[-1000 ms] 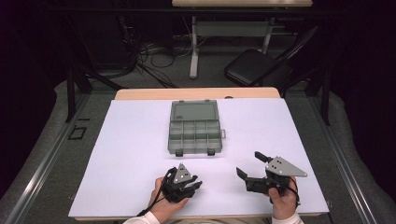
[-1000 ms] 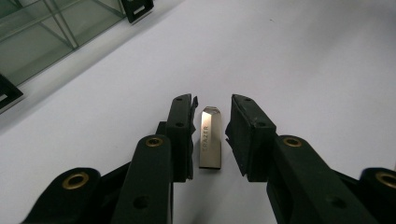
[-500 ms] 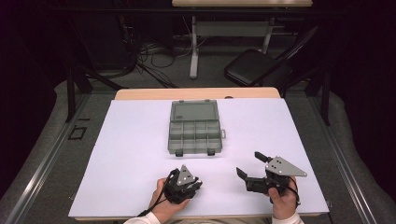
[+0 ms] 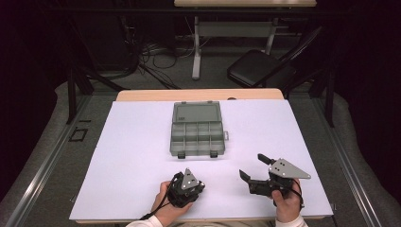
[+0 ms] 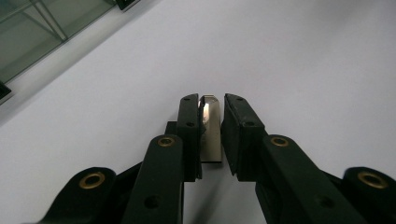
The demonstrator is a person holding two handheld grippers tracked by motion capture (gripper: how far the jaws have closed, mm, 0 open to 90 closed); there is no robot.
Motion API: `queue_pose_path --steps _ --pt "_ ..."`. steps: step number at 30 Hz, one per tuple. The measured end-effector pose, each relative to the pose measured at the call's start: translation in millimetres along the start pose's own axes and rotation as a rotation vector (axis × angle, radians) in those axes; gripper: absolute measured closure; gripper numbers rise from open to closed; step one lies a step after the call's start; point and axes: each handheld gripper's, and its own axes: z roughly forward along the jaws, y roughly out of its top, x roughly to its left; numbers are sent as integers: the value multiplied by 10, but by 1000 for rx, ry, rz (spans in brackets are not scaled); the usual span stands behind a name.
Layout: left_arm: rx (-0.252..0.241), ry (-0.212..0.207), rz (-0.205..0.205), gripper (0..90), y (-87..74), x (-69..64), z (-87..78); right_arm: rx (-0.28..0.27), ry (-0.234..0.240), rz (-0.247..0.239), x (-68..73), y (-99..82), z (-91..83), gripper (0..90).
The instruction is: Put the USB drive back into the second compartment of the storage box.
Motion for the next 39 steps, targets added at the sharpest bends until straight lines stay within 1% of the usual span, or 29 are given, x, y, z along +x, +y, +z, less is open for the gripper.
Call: queue_pose_path --steps 6,24,26,27,28,29,30,36,39 --pt "4 -2 -2 787 2 15 -2 0 1 -3 0 -1 3 134" --pt "0 -6 -2 791 0 20 -2 5 1 -4 -4 -2 0 137" --pt "0 -4 -3 791 1 21 -3 3 3 -4 -4 -2 0 137" --pt "-3 8 1 791 1 23 -4 4 2 -4 -4 -2 0 137" --pt "-1 12 -1 791 1 26 -7 4 2 -4 -5 -2 0 137" --pt "-6 9 -8 792 0 34 -8 7 3 -4 -7 -1 -2 137" --pt "-2 7 -10 792 3 44 -18 8 3 -4 -8 -1 -3 137" --pt "-33 -6 -48 792 12 78 -61 7 3 1 -3 -4 0 137" --pt "-44 -7 -55 792 14 102 -82 5 3 -3 -6 -3 1 137"
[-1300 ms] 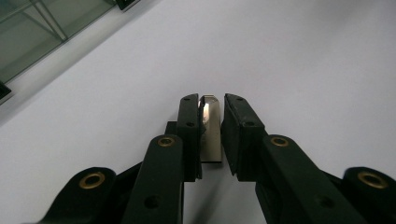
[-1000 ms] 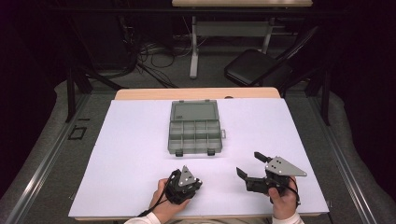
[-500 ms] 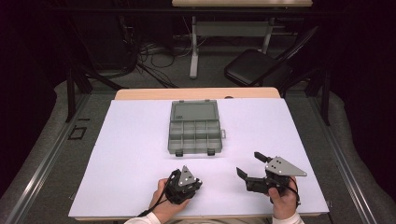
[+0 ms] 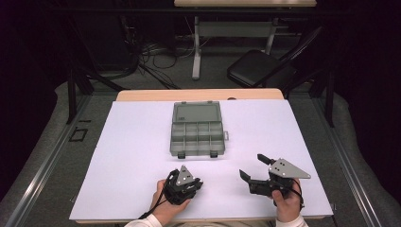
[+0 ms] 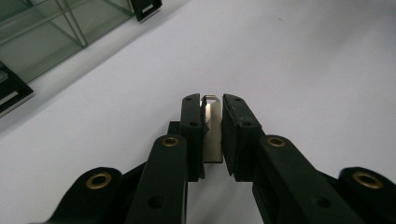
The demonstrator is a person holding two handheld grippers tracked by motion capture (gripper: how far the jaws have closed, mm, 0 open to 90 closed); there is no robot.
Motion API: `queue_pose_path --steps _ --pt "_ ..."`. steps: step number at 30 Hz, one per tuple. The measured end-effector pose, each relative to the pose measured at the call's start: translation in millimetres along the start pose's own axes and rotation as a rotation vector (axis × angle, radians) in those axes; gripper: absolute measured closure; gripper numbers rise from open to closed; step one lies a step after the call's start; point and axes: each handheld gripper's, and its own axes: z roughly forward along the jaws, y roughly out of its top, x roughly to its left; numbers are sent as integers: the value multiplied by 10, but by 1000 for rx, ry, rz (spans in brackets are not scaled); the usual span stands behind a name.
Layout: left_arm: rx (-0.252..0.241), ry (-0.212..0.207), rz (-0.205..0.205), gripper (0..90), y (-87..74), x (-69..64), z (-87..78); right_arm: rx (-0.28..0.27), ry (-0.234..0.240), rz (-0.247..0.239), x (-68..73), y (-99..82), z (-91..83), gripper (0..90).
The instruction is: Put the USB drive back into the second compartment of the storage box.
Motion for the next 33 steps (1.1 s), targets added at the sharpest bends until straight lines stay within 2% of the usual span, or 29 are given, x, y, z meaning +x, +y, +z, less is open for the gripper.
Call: queue_pose_path --steps 8,16,33 --pt "-35 -20 -41 792 9 60 -53 -4 -1 4 3 -3 3 137" --pt "-63 -18 -71 792 17 110 -106 2 -1 3 0 -1 -1 138" --pt "-130 27 -133 792 24 257 -258 1 -3 1 -11 -3 0 138"
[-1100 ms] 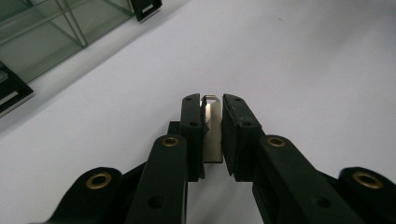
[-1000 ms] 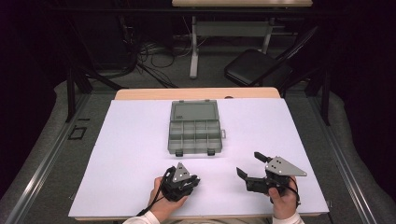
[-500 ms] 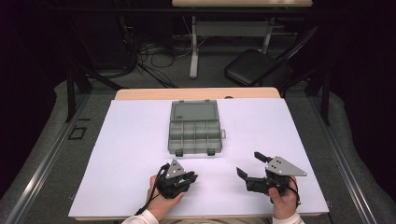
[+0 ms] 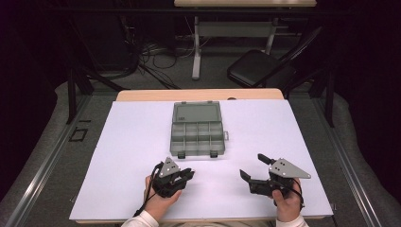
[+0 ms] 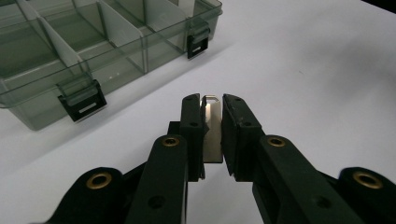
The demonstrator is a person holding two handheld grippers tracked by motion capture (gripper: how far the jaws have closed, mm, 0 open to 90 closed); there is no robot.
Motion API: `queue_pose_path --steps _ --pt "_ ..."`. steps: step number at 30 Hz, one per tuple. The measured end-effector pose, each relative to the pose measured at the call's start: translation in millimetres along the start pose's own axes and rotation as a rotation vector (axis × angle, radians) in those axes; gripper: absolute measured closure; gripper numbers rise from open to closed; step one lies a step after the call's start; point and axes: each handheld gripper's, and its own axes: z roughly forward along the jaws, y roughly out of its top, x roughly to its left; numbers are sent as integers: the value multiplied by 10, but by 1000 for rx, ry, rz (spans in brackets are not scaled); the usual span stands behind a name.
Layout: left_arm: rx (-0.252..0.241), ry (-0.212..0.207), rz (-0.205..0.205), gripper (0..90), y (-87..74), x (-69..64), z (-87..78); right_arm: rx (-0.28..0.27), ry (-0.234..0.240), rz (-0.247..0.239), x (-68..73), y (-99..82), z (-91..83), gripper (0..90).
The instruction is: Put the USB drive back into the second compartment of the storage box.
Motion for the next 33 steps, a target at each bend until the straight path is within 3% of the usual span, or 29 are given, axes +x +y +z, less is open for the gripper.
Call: queue_pose_path --steps 19,33 --pt "-56 57 -76 792 18 204 -167 -1 0 5 -1 -5 8 138" --pt "-73 77 -95 793 22 269 -230 0 0 2 -1 -5 11 138"
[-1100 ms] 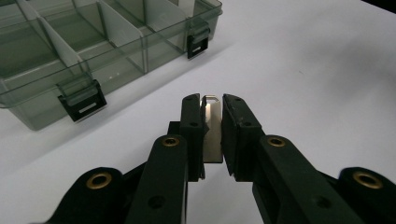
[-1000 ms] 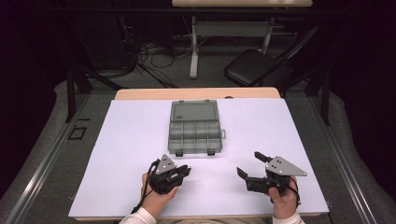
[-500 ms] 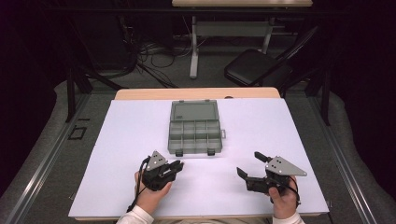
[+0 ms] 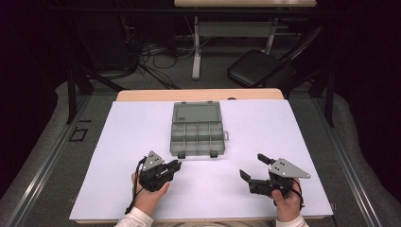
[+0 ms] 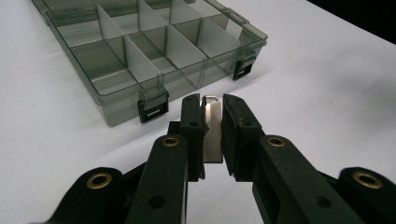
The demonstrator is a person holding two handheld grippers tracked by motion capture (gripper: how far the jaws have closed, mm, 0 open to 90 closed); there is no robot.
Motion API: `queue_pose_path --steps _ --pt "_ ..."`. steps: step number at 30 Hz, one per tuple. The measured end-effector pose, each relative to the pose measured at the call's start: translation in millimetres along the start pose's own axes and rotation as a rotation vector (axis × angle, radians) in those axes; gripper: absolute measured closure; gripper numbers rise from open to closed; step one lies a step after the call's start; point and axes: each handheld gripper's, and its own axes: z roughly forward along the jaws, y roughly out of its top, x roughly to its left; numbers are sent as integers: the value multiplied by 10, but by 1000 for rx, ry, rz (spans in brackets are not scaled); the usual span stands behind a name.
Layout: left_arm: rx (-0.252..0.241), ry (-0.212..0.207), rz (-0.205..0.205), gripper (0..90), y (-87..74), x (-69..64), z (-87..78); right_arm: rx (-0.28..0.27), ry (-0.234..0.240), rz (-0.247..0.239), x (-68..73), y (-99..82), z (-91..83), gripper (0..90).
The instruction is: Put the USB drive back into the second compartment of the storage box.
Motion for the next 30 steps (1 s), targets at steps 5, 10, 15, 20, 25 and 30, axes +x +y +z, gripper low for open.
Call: queue_pose_path --steps 5,10,15,20,25,30 --pt "2 -1 5 793 7 4 -3 1 0 1 1 1 -2 138" --pt "-8 3 -2 793 36 12 -18 2 -1 1 4 2 -4 138" --pt "-7 4 -4 793 79 9 -6 2 -6 0 2 1 -3 138" --pt "2 1 3 793 165 -10 3 1 -10 1 1 0 -3 138" --pt "4 2 8 793 274 -11 25 2 -12 1 -3 0 -6 138" --pt "2 1 1 793 377 -30 51 2 -12 6 -8 -1 -10 138"
